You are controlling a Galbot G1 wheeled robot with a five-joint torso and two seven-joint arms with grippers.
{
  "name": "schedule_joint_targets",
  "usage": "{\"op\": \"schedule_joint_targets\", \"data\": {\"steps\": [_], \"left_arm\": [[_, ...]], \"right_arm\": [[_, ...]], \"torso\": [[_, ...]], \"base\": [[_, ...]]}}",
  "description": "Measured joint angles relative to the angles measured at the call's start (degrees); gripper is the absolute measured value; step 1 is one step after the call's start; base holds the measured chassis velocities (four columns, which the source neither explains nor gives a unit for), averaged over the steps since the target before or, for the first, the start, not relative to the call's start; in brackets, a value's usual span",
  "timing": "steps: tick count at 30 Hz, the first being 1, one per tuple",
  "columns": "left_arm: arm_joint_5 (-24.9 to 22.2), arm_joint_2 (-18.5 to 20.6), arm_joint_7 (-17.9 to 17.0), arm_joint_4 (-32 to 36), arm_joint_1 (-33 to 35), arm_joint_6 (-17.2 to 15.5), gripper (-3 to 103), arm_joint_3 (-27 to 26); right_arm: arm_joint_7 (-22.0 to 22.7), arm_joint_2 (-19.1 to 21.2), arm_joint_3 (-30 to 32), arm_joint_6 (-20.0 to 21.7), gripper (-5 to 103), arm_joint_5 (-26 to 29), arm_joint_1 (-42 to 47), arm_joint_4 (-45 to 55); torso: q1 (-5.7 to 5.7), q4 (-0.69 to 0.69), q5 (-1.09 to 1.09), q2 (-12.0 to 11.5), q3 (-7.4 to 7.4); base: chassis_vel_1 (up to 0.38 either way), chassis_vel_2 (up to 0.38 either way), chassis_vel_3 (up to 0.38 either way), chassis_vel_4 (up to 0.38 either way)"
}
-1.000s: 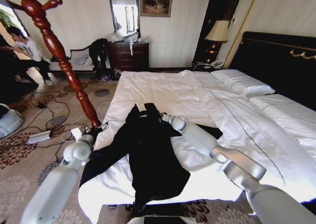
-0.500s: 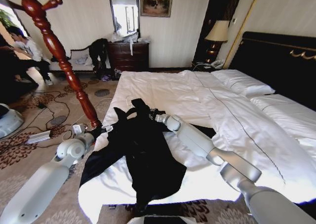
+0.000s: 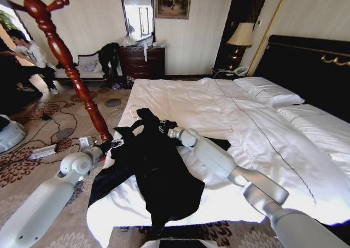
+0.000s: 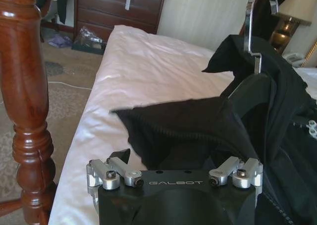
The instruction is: Pick up the clothes from the bed and hang them on the clothes hanger.
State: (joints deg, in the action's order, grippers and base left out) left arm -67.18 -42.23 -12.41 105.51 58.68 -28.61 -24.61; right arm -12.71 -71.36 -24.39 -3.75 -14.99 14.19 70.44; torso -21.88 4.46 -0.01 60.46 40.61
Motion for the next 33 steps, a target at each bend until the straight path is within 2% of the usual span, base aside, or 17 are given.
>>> {"op": "schedule_joint_targets", "data": {"steps": [2,8,15,25,28,31,33], "left_arm": [[0.0,-0.3,-0.1,0.0,-0.4,0.3,89,-0.1],[-0.7,-0.1,-0.4,2.1,-2.6,1.3,91,0.1],[-0.2,0.1,-1.0,3.6,-4.9,1.5,91,2.7],[3.6,-2.0,-0.8,4.0,-9.7,2.4,91,11.9],[3.6,-1.7,-0.6,5.3,-9.3,2.5,91,11.7],[3.6,0.8,-0.7,8.7,-5.8,3.6,91,8.5],[3.6,1.2,-0.9,9.3,-5.2,3.8,91,8.1]], "right_arm": [[0.0,0.0,-0.3,0.0,20,0.0,0.1,0.5],[0.0,-0.1,-0.9,0.0,20,-0.4,0.9,0.7],[-0.1,-0.2,-1.2,0.0,20,-0.8,1.6,0.6],[-0.1,0.5,-0.5,0.0,20,-0.9,2.9,0.9],[0.0,0.7,0.1,0.0,20,-0.9,3.3,0.9],[0.1,1.5,1.5,-0.2,20,-1.1,4.4,0.5],[0.1,1.7,1.8,-0.2,20,-1.1,4.6,0.5]], "torso": [[0.0,0.01,0.0,0.0,0.0],[0.0,0.01,0.01,0.0,0.0],[0.0,0.01,0.01,0.0,0.0],[0.0,0.03,0.01,0.0,0.0],[-0.01,0.04,0.02,0.0,0.0],[0.01,-0.03,0.02,0.0,0.0],[0.0,-0.04,0.01,0.0,0.0]], "base": [[0.0,0.0,0.0,0.0],[0.0,0.0,0.0,0.0],[0.0,0.0,0.0,0.0],[0.0,0.0,0.0,0.0],[0.0,0.0,0.0,0.0],[0.0,0.0,0.0,0.0],[0.0,0.0,0.0,0.0]]}}
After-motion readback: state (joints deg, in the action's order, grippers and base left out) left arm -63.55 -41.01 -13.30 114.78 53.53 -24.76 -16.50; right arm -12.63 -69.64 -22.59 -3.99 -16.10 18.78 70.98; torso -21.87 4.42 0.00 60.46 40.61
